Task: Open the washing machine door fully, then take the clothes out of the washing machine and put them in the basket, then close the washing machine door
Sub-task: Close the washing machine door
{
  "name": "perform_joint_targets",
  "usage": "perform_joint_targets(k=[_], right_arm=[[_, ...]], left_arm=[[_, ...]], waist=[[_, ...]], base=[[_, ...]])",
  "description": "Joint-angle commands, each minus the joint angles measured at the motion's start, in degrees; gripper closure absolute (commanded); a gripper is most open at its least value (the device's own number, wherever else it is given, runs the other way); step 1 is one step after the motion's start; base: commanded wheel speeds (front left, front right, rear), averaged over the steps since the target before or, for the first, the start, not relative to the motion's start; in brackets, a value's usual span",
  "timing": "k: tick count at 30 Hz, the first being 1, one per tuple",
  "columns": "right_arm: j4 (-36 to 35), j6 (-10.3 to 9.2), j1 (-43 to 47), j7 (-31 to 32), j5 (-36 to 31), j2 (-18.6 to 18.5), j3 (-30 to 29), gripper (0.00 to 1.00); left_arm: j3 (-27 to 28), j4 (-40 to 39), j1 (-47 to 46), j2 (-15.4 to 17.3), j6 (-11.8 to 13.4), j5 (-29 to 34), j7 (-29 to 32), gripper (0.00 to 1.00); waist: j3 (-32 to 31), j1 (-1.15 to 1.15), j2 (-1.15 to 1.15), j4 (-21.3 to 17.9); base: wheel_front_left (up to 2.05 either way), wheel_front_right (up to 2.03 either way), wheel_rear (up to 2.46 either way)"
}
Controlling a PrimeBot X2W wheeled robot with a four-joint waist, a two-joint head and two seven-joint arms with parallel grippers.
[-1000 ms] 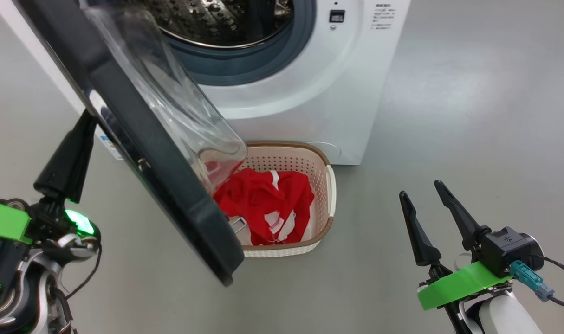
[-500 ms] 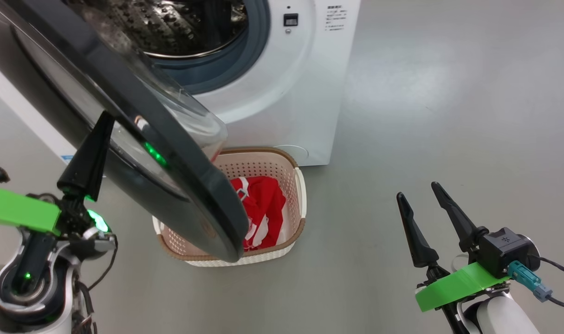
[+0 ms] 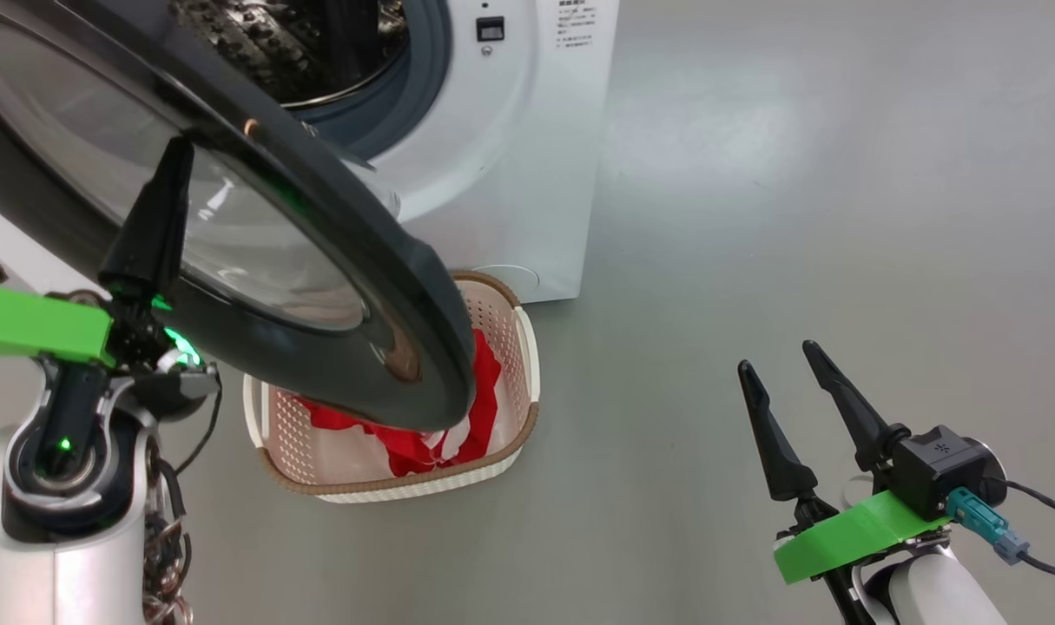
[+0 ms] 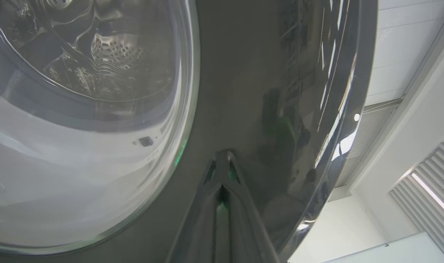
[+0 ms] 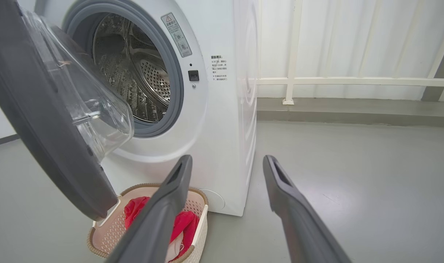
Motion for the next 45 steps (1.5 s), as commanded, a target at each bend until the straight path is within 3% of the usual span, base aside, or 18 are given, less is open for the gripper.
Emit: perform_joint_targets(k=[1,26,45], right_arm=[[-1.3,0.02,-2.3,-0.4,-0.1,0.1,1.3,0.00],[-2.1,0.02,-4.1,-0.4,0.9,0.1,1.4,0.00],[-2.3,0.02,-5.0,-0.4,1.3,0.1,1.3,0.00]], left_arm=[[0.8,-0.9,-2.7,0.8,-1.3,0.0,-0.4,1.00],[2.9,9.6,-14.0,2.4,-4.3,1.7,-5.4,1.00],[4.3,13.8,-18.7,3.4,-6.1,1.3,-6.4,1.00]], waist=[[0.4,0.00,0.00,-0.6],[5.0,0.00,0.00,-7.8],[6.8,0.00,0.00,-9.5]], base=[[0.00,0.00,0.00],[0.00,0.00,0.00],[0.00,0.00,0.00]])
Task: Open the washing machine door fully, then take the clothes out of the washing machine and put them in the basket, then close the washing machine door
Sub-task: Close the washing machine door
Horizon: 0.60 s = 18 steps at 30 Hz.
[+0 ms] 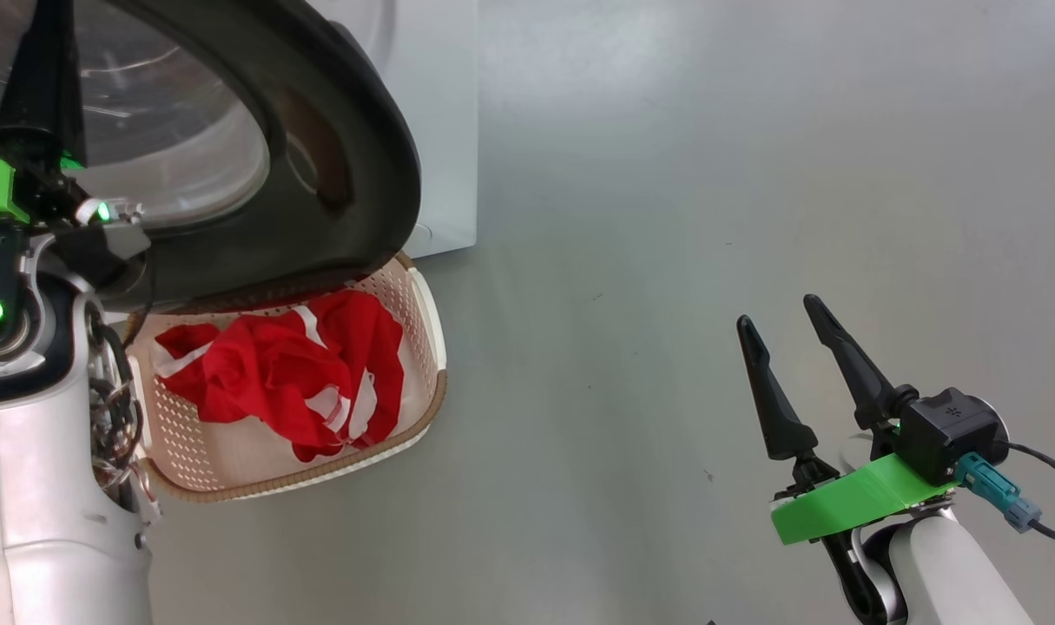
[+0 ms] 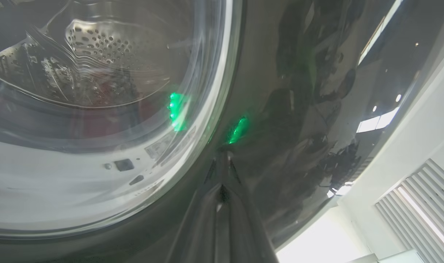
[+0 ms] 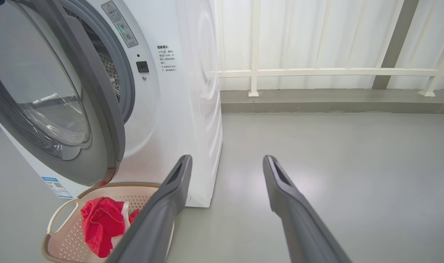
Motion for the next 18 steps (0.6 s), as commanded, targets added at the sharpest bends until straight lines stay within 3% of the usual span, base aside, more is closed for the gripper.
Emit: perform_joint_targets(k=[1,7,9,10,18], right_arm=[[-1.3,0.02,-1.1,-0.4,0.4,0.1,1.0,0.00],[-1.4,0.02,-0.9,-0.4,0.2,0.1,0.7,0.00],[-1.4,0.02,-0.8,-0.4,0.2,0.1,0.6,0.00],[-1.4,0.02,-0.7,-0.4,0.1,0.1,0.6,0.00],[-1.2,0.02,-0.1,-0.4,-0.4,0.1,0.2,0.00]], left_arm=[[1.1,-1.3,-1.7,2.3,-0.8,0.2,-0.3,1.00],[1.6,-0.9,-0.8,1.6,0.2,-1.1,-0.3,1.00],[1.5,-1.0,-0.2,1.4,0.6,-1.3,-0.4,0.53],[1.5,-0.9,0.2,1.3,1.0,-1.2,-0.6,0.00],[0.8,-3.4,5.2,0.5,0.9,-2.4,0.0,0.00]], waist=[[-0.1,0.00,0.00,0.1],[-0.5,0.00,0.00,1.2],[-0.6,0.00,0.00,1.8],[-0.8,0.00,0.00,2.2],[-2.6,0.00,0.00,5.1]], base=[[0.00,0.00,0.00],[0.00,0.00,0.00],[0.00,0.00,0.00],[0.00,0.00,0.00],[0.00,0.00,0.00]])
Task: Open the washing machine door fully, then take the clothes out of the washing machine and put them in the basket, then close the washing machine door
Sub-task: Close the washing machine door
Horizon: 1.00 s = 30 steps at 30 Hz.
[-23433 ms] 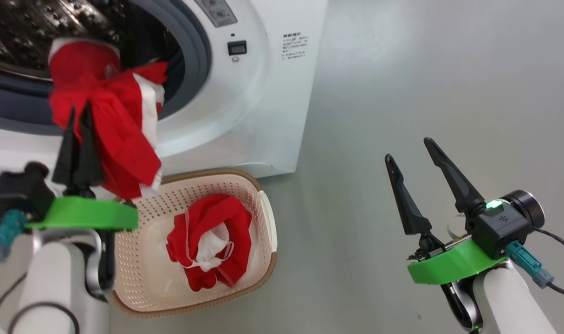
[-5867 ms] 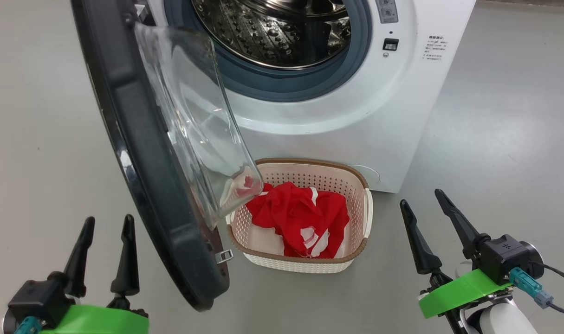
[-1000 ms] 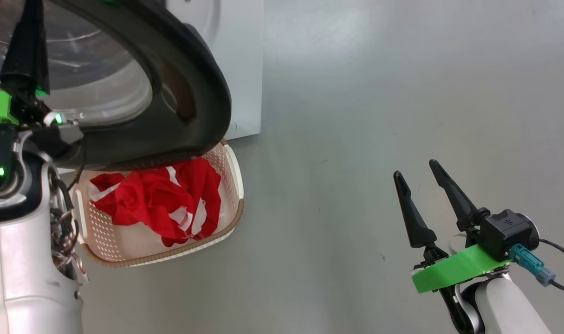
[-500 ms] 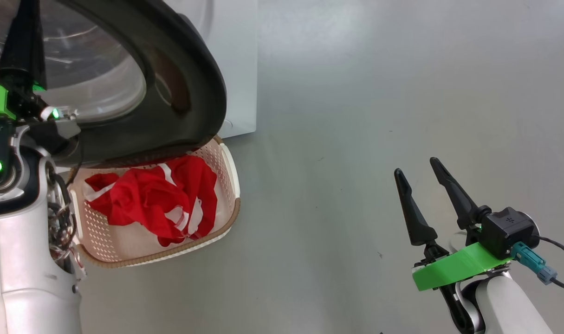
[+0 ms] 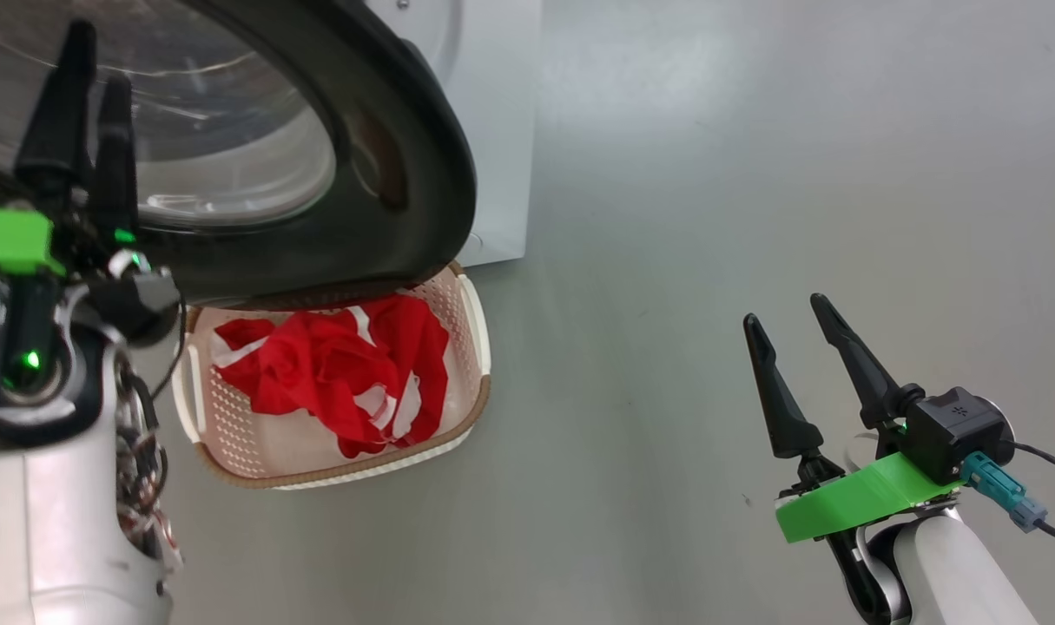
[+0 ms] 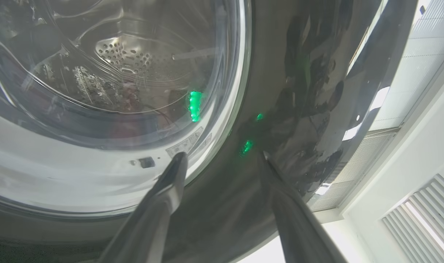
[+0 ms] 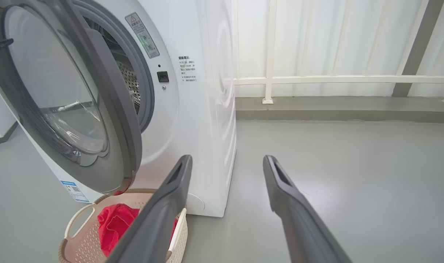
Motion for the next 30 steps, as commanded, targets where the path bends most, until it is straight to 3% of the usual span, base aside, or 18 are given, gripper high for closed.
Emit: perform_joint_targets(k=[1,11,17,21,30], right_arm=[[-1.2,0.02,-0.1,-0.4,-0.4,0.1,0.9,0.00],[-1.1,0.02,0.9,-0.4,-0.7,0.1,0.4,0.00],[-1.0,0.02,1.9,-0.4,-0.3,0.1,0.4,0.00],[-0.8,0.02,2.5,-0.4,-0.3,0.1,0.5,0.00],[-1.4,0.02,4.0,-0.4,-0.5,0.1,0.1,0.00]], left_arm=[[0.9,-2.2,1.3,1.5,-0.7,-0.3,0.5,0.00],[-1.9,-9.6,13.1,1.0,-4.2,-0.4,1.0,0.00],[-5.5,-14.3,20.9,1.9,-8.4,10.3,-4.7,0.00],[-8.1,-16.7,25.3,4.6,-10.1,21.7,-10.7,0.00],[-13.5,-19.1,32.1,9.0,-10.0,43.6,-21.9,0.00]], waist=[[-0.9,0.00,0.00,1.2],[-3.5,0.00,0.00,4.8],[-5.1,0.00,0.00,6.0],[-6.4,0.00,0.00,6.3],[-8.6,0.00,0.00,6.6]], base=[[0.00,0.00,0.00],[0.00,0.00,0.00],[0.00,0.00,0.00],[0.00,0.00,0.00],[0.00,0.00,0.00]])
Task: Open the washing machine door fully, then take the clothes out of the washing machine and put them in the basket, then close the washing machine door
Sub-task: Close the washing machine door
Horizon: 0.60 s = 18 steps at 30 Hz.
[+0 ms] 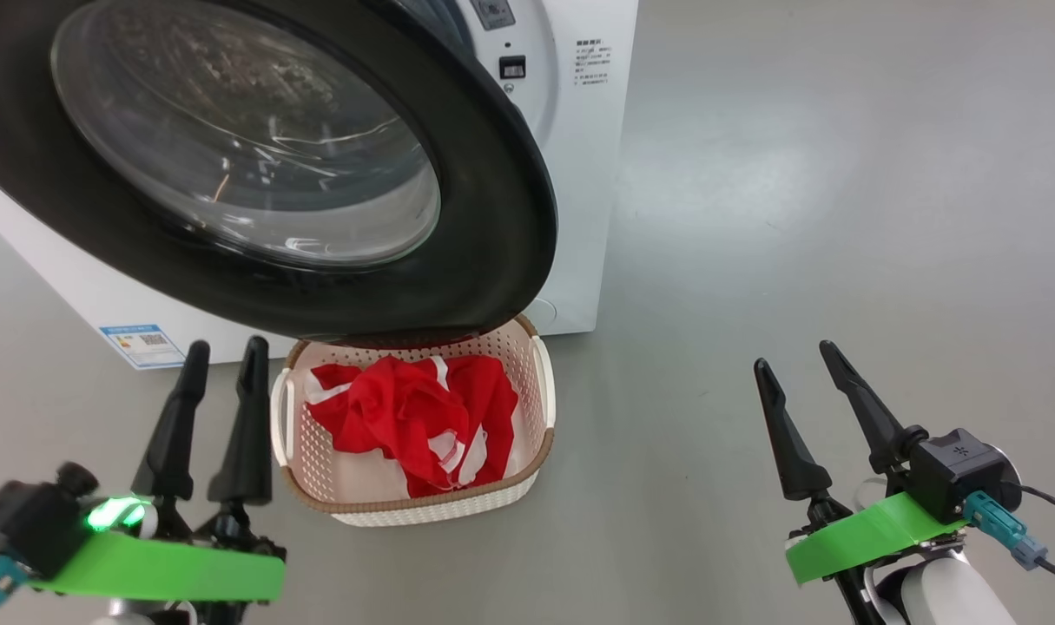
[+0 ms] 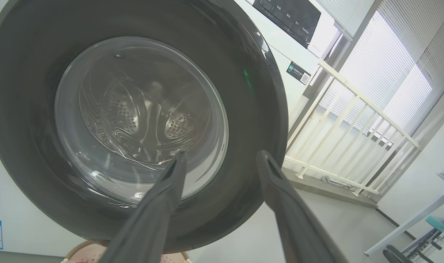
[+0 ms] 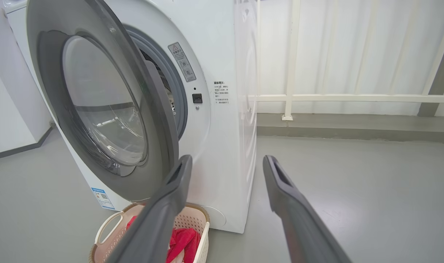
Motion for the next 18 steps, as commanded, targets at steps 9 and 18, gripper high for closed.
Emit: perform_joint_targets(k=[9,18], right_arm=[[-6.2,0.02,1.2,-0.4,-1.5,0.1,-0.9,0.00],[-7.8,0.02,2.5,-0.4,-1.1,0.1,-1.7,0.00]], left_arm=[[0.5,-0.3,2.9,3.2,3.8,17.4,-4.0,0.00],[3.0,-1.0,6.2,0.7,4.9,26.4,-4.1,0.00]], waist=[[-1.2,0.00,0.00,-0.3],[-2.2,0.00,0.00,-1.3]], base=[[0.00,0.00,0.00],[0.00,0.00,0.00]])
